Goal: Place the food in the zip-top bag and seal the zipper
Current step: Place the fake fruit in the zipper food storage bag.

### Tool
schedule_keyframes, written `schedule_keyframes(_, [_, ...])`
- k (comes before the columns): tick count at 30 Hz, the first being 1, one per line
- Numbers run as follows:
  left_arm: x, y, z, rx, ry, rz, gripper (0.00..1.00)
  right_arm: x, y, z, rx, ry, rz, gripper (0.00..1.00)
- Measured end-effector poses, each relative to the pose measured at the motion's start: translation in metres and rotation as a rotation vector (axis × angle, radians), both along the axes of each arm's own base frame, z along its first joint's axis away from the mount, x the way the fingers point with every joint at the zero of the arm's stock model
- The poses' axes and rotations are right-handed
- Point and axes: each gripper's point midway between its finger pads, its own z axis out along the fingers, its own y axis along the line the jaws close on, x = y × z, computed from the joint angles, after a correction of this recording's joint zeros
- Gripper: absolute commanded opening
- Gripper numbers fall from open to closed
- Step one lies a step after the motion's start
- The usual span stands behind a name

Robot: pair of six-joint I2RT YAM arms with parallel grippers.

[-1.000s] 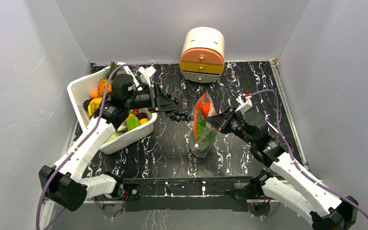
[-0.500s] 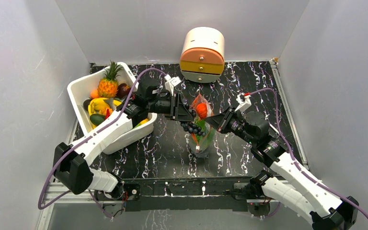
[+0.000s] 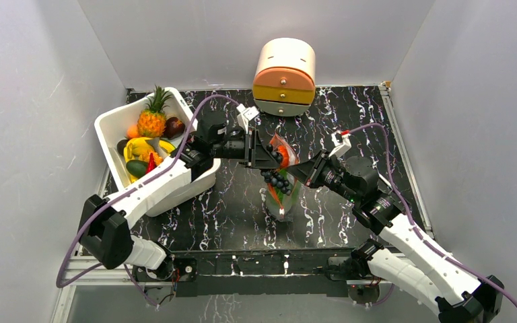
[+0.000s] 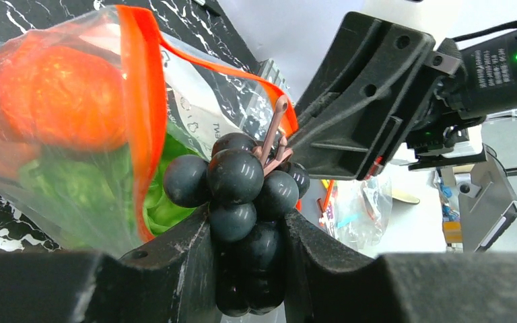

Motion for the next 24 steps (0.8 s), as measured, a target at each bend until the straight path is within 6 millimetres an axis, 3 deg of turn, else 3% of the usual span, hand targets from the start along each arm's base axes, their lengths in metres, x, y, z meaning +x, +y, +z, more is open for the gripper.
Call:
schedule_keyframes(12, [0.028,0.0,-0.056,0.232,0.04,0.106,0.26,0.002,0.003,-0.002,-0.006,-0.003,0.01,0.0])
schedule_keyframes(19, [0.029,0.004,-0.055,0.316,0.027,0.143,0.31,0.003,0.004,0.001,-0.001,-0.014,0.012,0.0])
schedule_keyframes(22, [0.026,-0.001,-0.041,0.304,0.017,0.131,0.38,0.004,0.005,0.002,0.003,-0.018,0.012,0.0])
schedule_keyframes(24, [0.023,-0.007,-0.032,0.288,0.012,0.112,0.5,0.005,0.006,0.001,0.001,-0.016,0.016,0.0])
